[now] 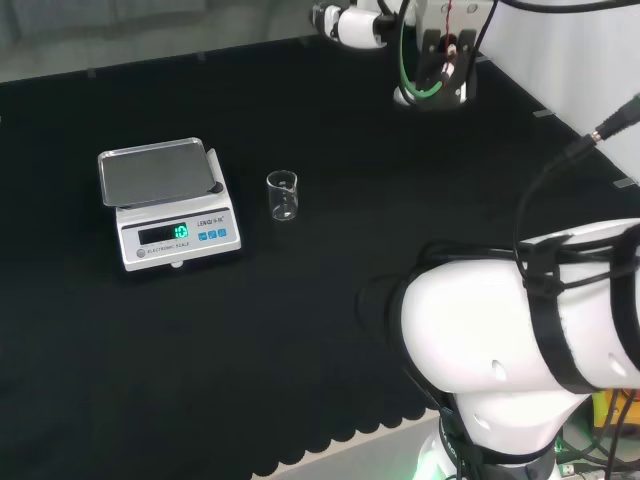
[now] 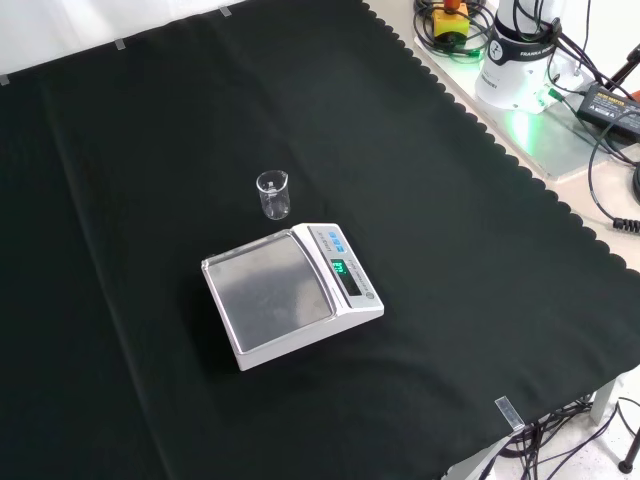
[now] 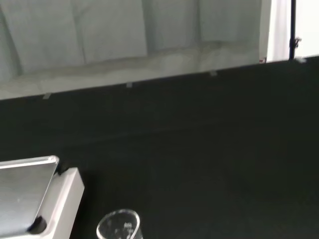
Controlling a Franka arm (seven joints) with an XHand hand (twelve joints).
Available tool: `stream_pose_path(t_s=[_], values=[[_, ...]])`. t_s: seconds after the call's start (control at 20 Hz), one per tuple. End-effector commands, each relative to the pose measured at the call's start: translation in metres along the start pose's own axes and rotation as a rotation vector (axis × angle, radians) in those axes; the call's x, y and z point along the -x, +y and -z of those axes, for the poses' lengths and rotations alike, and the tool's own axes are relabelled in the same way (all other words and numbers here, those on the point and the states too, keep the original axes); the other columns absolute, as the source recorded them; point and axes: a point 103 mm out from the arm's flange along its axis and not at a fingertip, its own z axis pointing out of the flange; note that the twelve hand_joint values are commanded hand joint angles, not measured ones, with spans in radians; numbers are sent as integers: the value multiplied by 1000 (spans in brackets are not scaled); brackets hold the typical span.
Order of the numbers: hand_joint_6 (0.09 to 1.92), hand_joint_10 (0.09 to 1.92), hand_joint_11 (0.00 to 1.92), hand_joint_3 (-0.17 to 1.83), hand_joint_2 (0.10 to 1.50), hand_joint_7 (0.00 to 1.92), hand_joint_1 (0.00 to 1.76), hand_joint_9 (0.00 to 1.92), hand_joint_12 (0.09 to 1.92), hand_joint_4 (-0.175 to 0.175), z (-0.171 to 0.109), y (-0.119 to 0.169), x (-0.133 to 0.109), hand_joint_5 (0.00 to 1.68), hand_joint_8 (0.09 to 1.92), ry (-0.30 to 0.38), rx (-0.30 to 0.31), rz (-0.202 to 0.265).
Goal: Pick up the beaker.
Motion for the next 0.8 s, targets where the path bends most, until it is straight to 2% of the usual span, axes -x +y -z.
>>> stream_pose_path(t_s=[0.05, 0.35, 0.55, 0.7, 0.8], values=[[87, 832, 204, 316, 925, 96, 47, 217, 1500, -53, -71, 16, 2, 339, 815, 77, -46, 32], [87, 832, 211, 311, 929, 102, 56, 222, 1499, -56, -108, 26, -6, 344, 821, 67, -110, 55], [87, 832, 216, 307, 932, 104, 58, 223, 1498, -57, -126, 33, -20, 346, 824, 59, -143, 90], [87, 833, 218, 304, 934, 105, 59, 223, 1496, -58, -136, 36, -24, 347, 827, 61, -169, 100], [87, 833, 219, 301, 935, 105, 59, 223, 1496, -58, -142, 40, -31, 347, 828, 55, -196, 127]])
